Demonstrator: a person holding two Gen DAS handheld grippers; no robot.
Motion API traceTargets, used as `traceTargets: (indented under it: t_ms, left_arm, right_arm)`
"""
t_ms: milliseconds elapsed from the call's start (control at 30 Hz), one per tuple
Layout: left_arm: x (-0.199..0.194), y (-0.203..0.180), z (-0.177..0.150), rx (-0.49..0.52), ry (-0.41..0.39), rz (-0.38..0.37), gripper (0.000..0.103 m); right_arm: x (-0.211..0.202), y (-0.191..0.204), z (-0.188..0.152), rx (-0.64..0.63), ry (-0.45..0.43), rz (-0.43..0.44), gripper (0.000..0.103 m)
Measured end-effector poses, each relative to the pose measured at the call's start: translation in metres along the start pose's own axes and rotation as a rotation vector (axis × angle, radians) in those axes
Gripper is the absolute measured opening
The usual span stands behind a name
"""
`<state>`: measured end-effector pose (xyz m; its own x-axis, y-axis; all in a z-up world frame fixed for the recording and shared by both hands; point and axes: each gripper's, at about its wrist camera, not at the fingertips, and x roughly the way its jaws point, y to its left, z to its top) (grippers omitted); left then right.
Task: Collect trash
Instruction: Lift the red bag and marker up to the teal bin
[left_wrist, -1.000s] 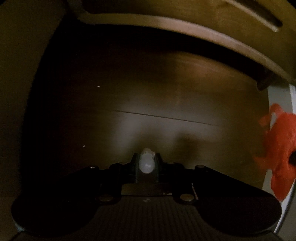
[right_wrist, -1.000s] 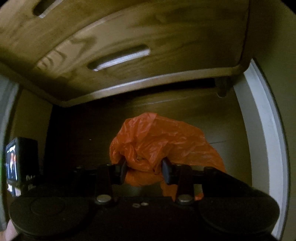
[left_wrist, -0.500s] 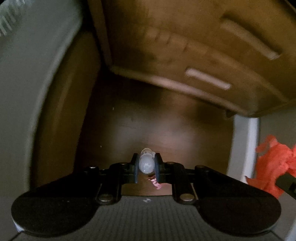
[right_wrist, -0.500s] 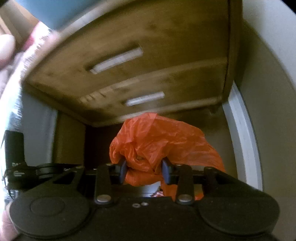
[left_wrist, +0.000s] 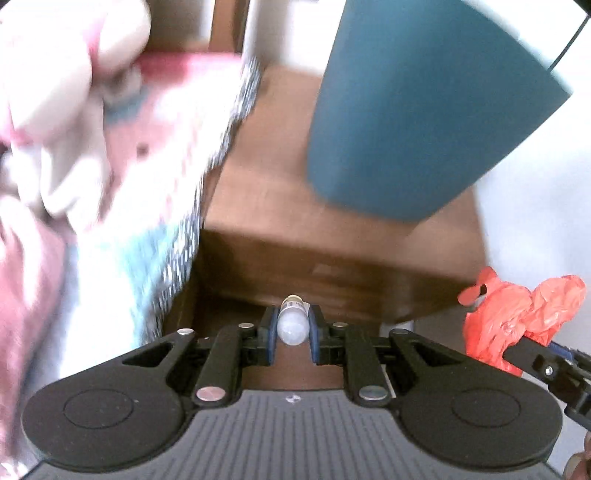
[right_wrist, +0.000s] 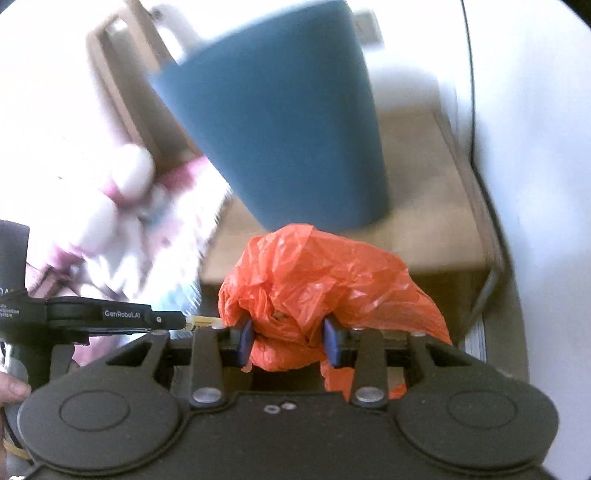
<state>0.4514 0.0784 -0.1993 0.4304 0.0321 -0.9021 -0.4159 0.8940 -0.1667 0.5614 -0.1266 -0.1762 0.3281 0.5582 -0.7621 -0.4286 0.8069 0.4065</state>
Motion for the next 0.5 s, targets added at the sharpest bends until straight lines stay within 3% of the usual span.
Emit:
traceTargets:
  t_ms: [267,500]
  left_arm:
    - [-0.098,-0.039,0.070,0.084,-0.159,-0.034,0.016]
    - [-0.161,-0.067,0.124,0.105,-0.264,-0.096,0.016]
  right_arm:
    - [-0.074,0.037,0.093,-0.111,-0.137,0.032,0.036]
    - [-0.096,0.054,0.164,-0.188,-0.204,0.034,0.036]
